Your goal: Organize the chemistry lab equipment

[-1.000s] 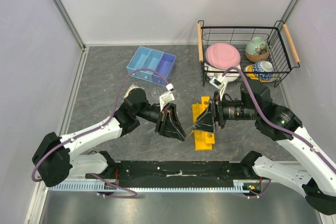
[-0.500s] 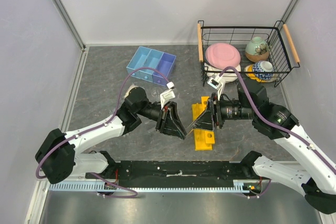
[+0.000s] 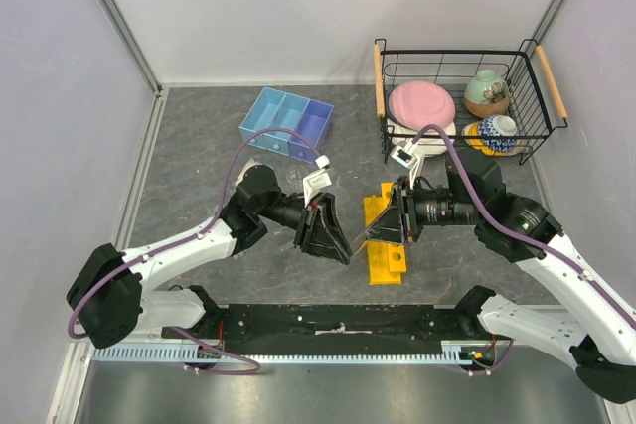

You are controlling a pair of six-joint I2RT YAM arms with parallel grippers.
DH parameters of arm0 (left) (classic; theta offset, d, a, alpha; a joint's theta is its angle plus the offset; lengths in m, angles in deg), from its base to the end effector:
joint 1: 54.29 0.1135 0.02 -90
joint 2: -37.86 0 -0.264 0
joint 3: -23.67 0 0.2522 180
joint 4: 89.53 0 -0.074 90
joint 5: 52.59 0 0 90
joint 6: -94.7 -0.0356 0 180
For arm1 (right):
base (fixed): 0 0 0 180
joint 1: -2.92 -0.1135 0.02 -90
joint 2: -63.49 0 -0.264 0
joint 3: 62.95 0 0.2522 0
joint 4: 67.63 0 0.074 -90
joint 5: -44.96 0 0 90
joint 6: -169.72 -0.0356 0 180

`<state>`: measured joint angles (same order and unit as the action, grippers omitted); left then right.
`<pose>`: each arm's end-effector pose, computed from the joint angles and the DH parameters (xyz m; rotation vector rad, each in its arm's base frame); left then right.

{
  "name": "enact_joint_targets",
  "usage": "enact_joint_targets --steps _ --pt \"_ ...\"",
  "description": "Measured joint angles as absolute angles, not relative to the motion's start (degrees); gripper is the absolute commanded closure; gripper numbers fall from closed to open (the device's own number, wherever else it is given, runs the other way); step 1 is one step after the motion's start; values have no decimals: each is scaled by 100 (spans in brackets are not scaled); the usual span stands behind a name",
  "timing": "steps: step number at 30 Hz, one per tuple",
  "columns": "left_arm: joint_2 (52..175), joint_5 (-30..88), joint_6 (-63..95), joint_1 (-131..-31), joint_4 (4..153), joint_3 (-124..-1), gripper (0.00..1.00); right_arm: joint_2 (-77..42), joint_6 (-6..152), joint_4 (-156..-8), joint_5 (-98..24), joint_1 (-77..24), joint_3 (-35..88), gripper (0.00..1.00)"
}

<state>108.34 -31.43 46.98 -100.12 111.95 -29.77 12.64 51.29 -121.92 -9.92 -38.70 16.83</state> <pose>0.1570 -0.2093 0.2951 1.2288 1.5562 -1.9821 0.1114 0.1264 0.3961 -0.6808 2.1058 1.3503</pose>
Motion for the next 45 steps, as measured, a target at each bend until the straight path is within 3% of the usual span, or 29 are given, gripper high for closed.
enact_joint_targets --steps 1,4,7,11,17,21,25,36,45 --pt "10834 -3117 4685 -10012 11134 -2980 33 1260 5129 -12197 -1008 -3870 1683 86" --pt "10832 -2988 4602 -10012 10791 -3001 6 1238 5134 -12192 -1065 -3870 1683 86" --pt "10834 -2743 4385 -10012 9978 -3209 0 1183 5166 -12236 -1183 -3870 1683 86" --pt "10856 -2055 3808 -10012 8175 -4088 0 974 5335 -12492 -1513 -3870 1804 89" --pt "10974 1121 3041 -10012 5101 -5981 2 349 5709 -13215 -2759 -3870 2479 90" --pt "10834 2854 2967 -9996 3906 -6182 2 60 5868 -13467 -3655 -3870 2628 92" --pt "10491 3825 2967 -9994 3163 -6079 2 -279 5973 -13574 -4496 -3870 2628 93" --pt "9842 4598 2969 -9996 2603 -5718 3 -928 6170 -13058 -5912 -3870 2630 94" --pt "9604 4660 2967 -9994 2577 -5609 3 -1669 6305 -12597 -6208 -3870 2630 93"
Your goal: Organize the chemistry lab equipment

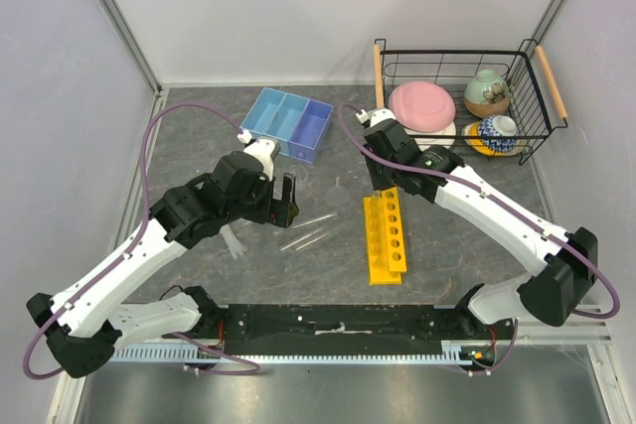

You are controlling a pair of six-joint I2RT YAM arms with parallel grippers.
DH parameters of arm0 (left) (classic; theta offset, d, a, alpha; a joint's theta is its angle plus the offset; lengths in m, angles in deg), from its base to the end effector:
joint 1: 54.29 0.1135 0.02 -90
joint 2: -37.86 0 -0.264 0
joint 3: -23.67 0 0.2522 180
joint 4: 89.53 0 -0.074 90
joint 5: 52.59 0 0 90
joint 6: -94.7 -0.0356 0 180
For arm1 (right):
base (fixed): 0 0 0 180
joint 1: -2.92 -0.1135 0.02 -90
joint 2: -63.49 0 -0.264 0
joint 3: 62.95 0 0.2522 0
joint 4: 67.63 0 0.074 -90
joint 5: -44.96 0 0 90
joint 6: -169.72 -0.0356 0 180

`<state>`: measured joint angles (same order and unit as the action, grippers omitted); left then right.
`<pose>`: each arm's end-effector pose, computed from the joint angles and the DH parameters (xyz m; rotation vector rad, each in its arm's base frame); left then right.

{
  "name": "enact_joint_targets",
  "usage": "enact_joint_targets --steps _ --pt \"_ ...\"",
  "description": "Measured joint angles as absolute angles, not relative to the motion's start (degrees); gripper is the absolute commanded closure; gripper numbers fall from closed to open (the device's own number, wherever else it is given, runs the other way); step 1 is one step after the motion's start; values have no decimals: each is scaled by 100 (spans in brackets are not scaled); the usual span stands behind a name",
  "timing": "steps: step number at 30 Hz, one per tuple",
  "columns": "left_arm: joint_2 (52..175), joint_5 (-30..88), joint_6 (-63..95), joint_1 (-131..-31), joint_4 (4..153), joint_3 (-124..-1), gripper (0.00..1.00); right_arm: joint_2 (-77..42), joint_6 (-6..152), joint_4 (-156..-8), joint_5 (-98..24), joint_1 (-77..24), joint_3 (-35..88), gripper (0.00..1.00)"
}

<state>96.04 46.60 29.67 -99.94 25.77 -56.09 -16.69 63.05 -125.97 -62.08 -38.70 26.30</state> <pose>0.1404 -0.1355 0.3560 0.3414 2.3273 -0.4349 0.2271 0.1878 0.3315 -0.3850 2.3531 0.1189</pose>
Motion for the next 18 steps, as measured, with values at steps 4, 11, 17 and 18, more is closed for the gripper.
enact_joint_targets --steps 4,11,17,18 --pt "9560 4679 2967 -9996 2575 -5609 3 -1737 6310 -12457 -6234 -3870 2630 94" --pt "9558 4699 2965 -9994 2577 -5609 3 -1809 6312 -12214 -6295 -3870 2614 94" --pt "9556 4695 2962 -9994 2579 -5607 3 -1809 6303 -12081 -6315 -3870 2479 94" --pt "9556 4695 2962 -9996 2581 -5607 3 -1809 6303 -12081 -6315 -3870 2459 94"
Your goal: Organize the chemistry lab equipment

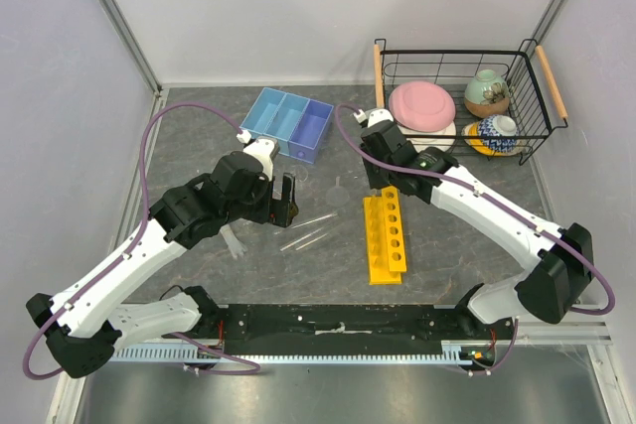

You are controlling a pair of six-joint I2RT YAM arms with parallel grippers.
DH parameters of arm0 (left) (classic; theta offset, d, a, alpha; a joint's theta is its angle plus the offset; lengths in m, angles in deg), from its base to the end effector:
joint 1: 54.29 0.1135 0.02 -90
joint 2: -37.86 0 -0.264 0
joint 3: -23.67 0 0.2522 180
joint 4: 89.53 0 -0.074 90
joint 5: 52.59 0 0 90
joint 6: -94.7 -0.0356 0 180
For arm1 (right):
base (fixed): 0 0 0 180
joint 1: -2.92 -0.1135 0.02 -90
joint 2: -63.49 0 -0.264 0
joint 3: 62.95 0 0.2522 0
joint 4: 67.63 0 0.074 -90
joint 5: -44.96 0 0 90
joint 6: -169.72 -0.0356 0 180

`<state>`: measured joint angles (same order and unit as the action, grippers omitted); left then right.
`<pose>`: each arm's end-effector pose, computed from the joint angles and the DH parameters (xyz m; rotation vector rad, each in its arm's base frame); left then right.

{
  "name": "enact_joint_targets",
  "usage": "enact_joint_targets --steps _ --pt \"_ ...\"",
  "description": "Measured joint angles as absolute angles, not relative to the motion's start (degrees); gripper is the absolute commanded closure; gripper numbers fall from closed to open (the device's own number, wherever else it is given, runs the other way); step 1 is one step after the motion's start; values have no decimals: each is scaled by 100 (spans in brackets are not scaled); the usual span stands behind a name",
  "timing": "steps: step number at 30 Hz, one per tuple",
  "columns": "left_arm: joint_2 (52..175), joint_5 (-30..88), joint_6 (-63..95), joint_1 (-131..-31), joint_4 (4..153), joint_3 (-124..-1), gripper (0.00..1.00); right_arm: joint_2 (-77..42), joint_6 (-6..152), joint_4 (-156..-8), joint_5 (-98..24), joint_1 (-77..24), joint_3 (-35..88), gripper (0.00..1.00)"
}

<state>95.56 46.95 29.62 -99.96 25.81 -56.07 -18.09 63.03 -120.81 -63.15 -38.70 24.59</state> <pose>0.1391 -0.1339 0.3574 0.3372 2.3176 -0.4339 0.2357 0.1946 0.3217 -0.3627 2.3178 0.1209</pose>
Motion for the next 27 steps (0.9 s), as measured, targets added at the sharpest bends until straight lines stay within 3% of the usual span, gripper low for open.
enact_joint_targets --steps 27 --pt "9560 4673 2936 -9996 2614 -5535 4 -1713 6069 -11003 -6291 -3805 980 92"
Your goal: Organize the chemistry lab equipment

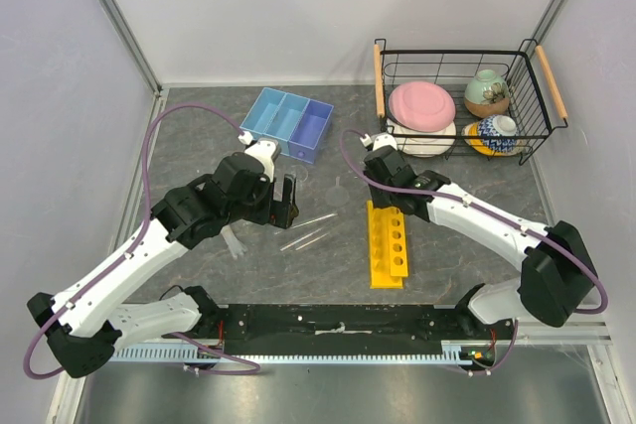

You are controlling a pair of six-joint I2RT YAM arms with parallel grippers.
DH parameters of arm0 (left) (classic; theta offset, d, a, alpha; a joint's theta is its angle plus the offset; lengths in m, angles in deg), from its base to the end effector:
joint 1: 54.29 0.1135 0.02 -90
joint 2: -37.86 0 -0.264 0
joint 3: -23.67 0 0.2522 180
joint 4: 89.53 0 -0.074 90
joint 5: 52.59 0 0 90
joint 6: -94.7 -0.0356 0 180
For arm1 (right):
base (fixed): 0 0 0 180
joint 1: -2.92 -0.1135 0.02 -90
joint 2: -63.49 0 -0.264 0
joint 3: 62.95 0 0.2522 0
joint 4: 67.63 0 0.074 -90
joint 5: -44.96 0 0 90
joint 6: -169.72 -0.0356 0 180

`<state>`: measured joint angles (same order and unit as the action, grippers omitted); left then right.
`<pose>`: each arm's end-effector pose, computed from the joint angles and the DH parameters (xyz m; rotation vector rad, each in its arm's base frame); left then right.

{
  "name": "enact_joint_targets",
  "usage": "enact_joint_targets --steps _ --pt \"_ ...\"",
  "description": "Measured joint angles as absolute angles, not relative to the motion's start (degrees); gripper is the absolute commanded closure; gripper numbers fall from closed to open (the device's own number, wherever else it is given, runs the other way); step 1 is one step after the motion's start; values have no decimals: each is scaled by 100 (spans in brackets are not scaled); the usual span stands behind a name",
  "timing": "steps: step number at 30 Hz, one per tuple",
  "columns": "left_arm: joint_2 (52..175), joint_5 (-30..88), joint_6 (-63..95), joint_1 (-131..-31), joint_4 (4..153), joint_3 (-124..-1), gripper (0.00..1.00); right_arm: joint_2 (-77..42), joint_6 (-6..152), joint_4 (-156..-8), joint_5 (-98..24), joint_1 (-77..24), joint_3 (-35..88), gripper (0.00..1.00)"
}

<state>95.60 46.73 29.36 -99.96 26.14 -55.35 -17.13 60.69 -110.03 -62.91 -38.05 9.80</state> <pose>0.1396 -0.1346 0.3538 0.3464 2.3241 -0.4309 0.2305 0.1857 0.2565 -0.3216 2.3730 0.1064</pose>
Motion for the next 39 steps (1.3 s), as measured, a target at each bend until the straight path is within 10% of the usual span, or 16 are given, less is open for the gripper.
enact_joint_targets --steps 17,32,39 --pt "9643 4651 2921 -9994 2756 -5196 5 -1354 5739 -10514 -6221 -3783 280 34" --pt "10716 4797 2932 -10259 3080 -4907 21 -91 5999 -11865 -6336 -3803 1627 29" --pt "11553 4887 3083 -10735 3362 -4632 51 198 6021 -12249 -6286 -3862 1666 29"
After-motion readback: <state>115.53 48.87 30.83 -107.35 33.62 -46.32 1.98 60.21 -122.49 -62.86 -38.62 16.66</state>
